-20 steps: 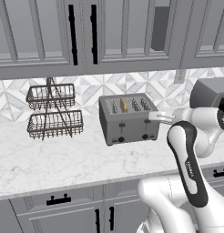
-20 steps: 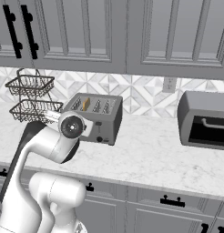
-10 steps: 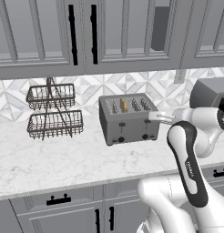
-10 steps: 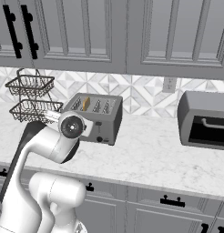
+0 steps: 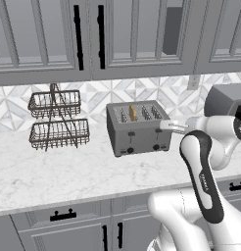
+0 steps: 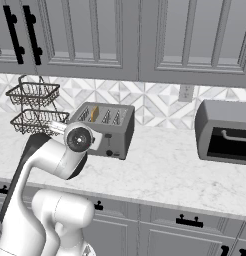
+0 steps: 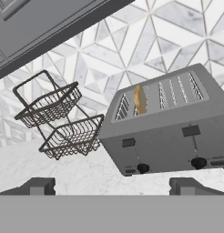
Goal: Start the toaster. Once the lever pops up, take the bread to the plate on the dining counter.
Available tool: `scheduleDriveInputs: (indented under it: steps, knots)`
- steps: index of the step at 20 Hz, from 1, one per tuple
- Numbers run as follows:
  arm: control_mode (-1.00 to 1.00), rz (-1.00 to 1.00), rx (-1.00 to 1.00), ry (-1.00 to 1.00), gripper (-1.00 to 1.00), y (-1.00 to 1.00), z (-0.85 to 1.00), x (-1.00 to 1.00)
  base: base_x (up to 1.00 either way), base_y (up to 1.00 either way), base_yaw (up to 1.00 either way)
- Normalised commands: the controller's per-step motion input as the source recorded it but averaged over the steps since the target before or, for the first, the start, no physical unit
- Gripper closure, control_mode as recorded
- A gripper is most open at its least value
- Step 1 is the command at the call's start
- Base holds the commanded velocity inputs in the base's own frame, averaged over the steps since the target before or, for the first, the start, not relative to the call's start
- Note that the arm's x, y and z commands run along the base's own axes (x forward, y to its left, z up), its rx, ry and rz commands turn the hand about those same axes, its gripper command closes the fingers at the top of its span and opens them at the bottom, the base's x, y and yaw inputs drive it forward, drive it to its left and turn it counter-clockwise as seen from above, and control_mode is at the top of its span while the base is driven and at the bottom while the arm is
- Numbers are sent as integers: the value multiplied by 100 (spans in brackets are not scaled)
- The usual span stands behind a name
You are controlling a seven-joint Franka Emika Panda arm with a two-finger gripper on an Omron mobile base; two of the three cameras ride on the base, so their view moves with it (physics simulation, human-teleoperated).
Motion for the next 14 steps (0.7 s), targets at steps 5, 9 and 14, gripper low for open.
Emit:
scheduleDriveInputs:
  steps: [5,9,14]
  knots:
    - [-100,0,0,0,-100,0,0,0,0,0,0]
    - [-100,0,0,0,-100,0,0,0,0,0,0]
    - [-100,-1,-7,0,-100,2,0,0,0,0,0]
